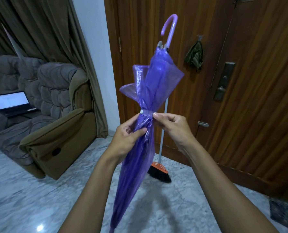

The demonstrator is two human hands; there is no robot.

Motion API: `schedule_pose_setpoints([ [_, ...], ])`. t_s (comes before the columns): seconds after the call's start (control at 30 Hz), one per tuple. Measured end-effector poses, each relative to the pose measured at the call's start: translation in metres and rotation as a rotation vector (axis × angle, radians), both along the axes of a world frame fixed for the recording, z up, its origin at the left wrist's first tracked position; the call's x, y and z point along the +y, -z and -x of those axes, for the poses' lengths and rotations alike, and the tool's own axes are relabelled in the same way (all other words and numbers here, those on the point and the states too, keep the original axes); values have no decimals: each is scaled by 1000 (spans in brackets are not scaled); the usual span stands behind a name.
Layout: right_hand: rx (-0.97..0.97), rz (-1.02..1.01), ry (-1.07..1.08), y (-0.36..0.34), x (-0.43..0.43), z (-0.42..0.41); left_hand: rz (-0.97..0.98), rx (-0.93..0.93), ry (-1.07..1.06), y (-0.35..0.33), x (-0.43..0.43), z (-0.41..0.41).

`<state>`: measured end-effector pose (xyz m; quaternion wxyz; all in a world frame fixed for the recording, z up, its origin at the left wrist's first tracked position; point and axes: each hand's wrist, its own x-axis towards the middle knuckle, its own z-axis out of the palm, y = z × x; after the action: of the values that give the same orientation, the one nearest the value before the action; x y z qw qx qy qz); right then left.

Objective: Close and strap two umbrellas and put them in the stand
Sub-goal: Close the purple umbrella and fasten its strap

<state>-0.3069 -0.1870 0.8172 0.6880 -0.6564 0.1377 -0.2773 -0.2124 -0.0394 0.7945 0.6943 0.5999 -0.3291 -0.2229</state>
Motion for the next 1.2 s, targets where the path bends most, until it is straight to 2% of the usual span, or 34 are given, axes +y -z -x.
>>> schedule_pose_setpoints([
  [0.13, 35, -94, -31, -3, 9, 0, 47, 143, 152, 0, 1, -2],
  [0.23, 14, -110, -36, -4, 13, 2, -13, 205, 207, -4, 6, -6],
  [0.3, 15, -17, 55, -3, 14, 0, -149, 54, 105, -7, 7, -10],
  [0.37, 17, 40, 156, 1, 15, -6, -307, -182, -119, -8, 6, -11],
  [0.4, 14, 42, 193, 3, 17, -8, -313, -275, -194, -9, 5, -9],
  [0.47, 8, 16, 241, 5, 20, -13, -283, -404, -179, -12, 3, -5],
  [0.6, 22, -18, 326, 11, 23, -19, -393, -421, 3, -18, 6, 0],
  [0.67, 35, 12, 318, 14, 26, -19, -442, -489, -12, -15, 6, 4],
  [0.73, 39, 44, 282, 13, 29, -17, -393, -523, -83, -12, 5, 8],
  [0.87, -20, -23, 119, 8, 29, -11, -242, -353, -111, -3, 8, 3],
  [1.03, -66, -244, -58, 9, 26, -11, 21, 36, 32, 4, 12, 2],
  [1.13, -82, -348, -92, 9, 25, -11, 140, 158, 95, 6, 11, 7],
  [1.2, -49, -287, -40, 11, 25, -13, 168, 211, 140, 7, 11, 7],
])
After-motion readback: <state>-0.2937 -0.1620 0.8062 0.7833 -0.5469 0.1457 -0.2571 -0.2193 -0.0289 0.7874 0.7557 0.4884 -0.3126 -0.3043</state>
